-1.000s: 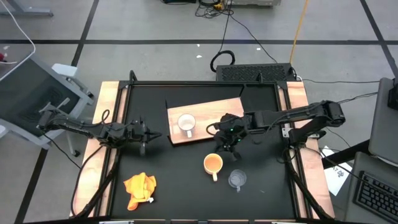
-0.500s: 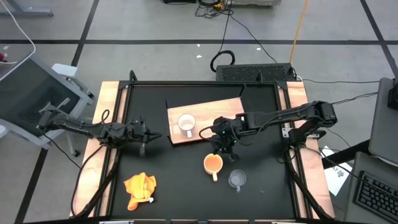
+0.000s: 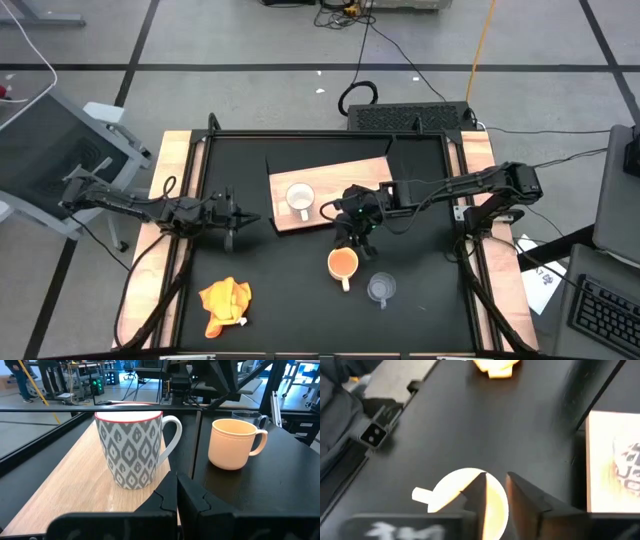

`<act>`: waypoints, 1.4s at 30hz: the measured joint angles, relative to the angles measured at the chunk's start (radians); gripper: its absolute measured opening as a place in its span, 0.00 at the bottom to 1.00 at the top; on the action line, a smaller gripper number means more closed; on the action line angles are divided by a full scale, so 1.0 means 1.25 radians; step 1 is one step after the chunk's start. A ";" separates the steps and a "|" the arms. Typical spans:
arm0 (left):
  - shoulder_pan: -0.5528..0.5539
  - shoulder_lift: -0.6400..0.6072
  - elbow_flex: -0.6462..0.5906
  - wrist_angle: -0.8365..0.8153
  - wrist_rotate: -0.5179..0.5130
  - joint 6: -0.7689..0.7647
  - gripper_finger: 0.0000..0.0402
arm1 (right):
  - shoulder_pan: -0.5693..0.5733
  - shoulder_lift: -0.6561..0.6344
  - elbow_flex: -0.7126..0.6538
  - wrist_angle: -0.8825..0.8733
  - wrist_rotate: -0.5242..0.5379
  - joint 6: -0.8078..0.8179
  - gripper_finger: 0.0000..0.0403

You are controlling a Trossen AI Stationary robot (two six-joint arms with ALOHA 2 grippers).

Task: Stack small to large cups/mugs on shelf
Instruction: Put the yellow mug on the shelf

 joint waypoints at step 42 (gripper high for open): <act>0.000 0.000 0.000 -0.024 -0.001 0.007 0.00 | 0.012 0.023 0.044 -0.178 0.149 0.101 0.56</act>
